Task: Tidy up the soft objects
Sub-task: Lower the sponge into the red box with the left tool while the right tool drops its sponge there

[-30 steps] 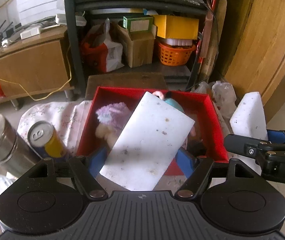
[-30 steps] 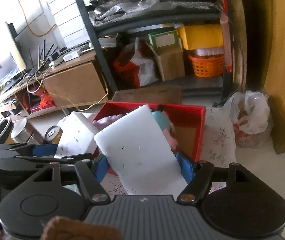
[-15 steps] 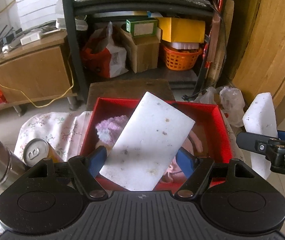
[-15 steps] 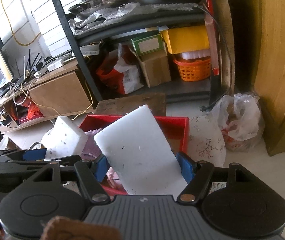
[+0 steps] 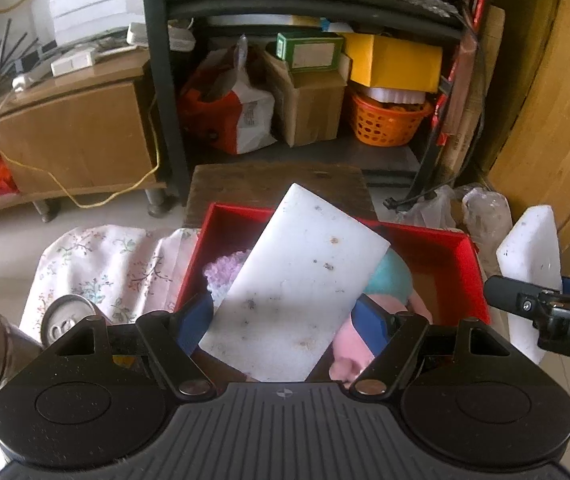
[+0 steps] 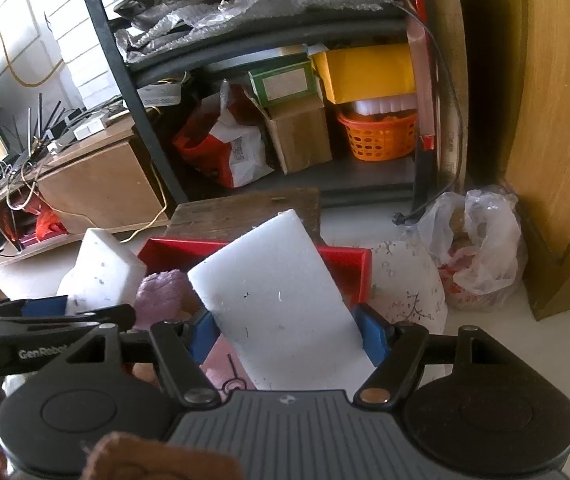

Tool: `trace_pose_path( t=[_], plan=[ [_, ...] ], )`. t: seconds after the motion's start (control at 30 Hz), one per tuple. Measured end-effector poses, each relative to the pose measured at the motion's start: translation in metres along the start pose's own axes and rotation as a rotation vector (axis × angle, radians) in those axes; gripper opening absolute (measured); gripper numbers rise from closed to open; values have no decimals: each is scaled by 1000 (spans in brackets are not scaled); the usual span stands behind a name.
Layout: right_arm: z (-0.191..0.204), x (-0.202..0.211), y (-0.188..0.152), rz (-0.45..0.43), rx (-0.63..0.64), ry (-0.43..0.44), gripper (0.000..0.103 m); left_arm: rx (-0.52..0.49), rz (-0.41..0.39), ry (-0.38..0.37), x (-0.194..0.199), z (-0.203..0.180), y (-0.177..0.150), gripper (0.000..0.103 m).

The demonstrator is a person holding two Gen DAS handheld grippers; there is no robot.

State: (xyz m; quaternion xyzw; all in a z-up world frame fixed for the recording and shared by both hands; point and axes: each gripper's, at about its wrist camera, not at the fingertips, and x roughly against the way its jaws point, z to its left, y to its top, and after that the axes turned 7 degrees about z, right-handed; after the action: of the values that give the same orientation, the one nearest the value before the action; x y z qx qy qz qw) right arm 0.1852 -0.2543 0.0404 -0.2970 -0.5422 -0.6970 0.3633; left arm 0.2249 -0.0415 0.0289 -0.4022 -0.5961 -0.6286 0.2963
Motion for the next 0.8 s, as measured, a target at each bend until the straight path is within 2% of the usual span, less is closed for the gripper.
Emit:
trace_pose_path(
  t=[0.23,0.4,0.57,0.8],
  plan=[
    [-2,-23,8,10,-37,34,44,9,20,-5,-20,-5,10,78],
    [-11,-40,10,34,-97,51,54,19,22,7,-22,-6,13,86],
    [-19,-35,11,23,-130,53,56,52,10,-7,-11,0,12,90],
    [-10,-18,4,21,-111,42,57,39,10,2,5,4,0,90]
  ],
)
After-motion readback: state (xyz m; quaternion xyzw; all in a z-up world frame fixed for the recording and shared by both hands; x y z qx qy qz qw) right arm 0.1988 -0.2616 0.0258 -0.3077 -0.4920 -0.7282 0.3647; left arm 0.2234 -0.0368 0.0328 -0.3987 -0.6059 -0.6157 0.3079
